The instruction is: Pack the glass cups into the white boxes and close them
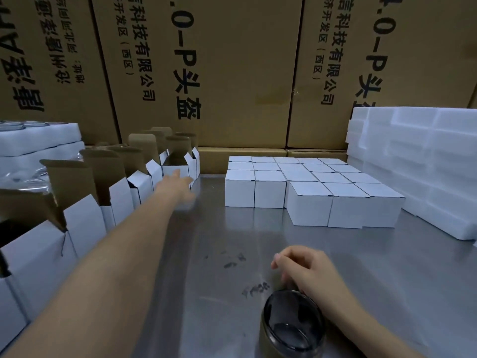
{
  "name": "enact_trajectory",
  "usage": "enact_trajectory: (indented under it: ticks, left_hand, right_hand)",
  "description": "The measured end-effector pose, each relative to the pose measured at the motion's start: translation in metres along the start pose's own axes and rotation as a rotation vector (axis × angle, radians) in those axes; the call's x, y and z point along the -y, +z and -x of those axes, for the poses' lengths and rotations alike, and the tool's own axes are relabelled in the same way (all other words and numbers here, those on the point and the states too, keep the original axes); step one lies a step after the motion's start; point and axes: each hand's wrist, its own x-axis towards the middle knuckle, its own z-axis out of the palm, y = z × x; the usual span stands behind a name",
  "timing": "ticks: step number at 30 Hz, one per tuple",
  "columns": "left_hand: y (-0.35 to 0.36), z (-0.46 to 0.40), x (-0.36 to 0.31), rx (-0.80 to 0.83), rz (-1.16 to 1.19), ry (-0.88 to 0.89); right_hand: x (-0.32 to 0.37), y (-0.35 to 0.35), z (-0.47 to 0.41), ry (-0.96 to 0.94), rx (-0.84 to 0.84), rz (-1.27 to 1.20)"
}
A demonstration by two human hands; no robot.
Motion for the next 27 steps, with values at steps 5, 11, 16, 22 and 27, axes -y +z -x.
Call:
enact_trajectory:
  ticks: [5,11,16,22,27]
  left_hand:
    - [-0.001,-0.033,0.002,0.015,-0.041,-0.001]
    - [0.005,-0.046,-0.001,0.008,-0.151,0.044]
    - [0.0,-0.042,0.0,-0.103,-0.117,0.06]
    - [-0.001,-0.023,-0.005,-0.109,-0.021,0.082]
    - [-0.002,0.004,-0.02,-0.107,0.044,0.093]
  right_hand:
    - [0.001,0.001,0.0,0.023,0.024,0.031]
    - [0.001,0.002,-0.001,0.021,0.024,0.033]
    - [0.001,0.002,0.0,0.022,0.021,0.032]
    - [0.004,0.002,0.0,0.041,0.01,0.023]
    - [0.005,0.0,0.0,0.023,-0.008,0.036]
